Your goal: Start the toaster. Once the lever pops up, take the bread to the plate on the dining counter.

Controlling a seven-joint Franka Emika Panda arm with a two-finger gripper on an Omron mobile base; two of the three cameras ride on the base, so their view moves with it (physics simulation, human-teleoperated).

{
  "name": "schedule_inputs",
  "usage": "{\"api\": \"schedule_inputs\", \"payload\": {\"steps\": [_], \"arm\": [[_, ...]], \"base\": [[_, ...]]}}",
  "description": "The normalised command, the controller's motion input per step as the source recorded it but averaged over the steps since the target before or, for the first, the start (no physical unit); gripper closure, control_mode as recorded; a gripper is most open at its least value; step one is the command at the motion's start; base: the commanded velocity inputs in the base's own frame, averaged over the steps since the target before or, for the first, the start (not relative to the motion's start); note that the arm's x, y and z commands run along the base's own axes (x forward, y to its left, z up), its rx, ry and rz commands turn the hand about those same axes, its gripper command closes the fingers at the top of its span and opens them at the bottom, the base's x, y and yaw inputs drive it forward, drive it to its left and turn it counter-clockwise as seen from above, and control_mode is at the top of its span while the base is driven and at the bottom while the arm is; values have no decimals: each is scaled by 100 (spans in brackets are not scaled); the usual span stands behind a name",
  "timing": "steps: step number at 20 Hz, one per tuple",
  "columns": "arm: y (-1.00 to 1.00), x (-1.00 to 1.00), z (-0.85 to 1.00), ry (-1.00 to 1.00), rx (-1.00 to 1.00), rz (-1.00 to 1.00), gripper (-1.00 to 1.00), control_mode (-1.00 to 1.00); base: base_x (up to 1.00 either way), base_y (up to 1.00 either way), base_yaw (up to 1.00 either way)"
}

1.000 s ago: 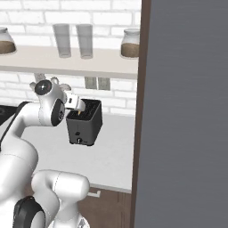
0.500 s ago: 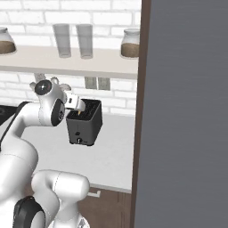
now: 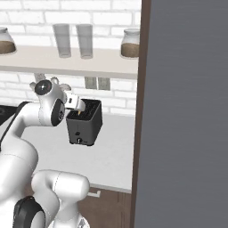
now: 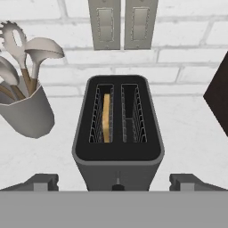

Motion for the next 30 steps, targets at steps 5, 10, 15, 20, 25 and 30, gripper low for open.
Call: {"api": "schedule_inputs", "payload": {"steps": [5,10,15,20,25,30], "arm": [[0,0,0,0,0,0,-100,-100],[0,0,0,0,0,0,-100,-100],[0,0,0,0,0,0,-100,-100],[0,0,0,0,0,0,-100,-100],[0,0,0,0,0,0,-100,-100],[0,0,0,0,0,0,-100,-100]], "base": [[0,0,0],[0,0,0],[0,0,0],[0,0,0],[0,0,0],[0,0,0]]}}
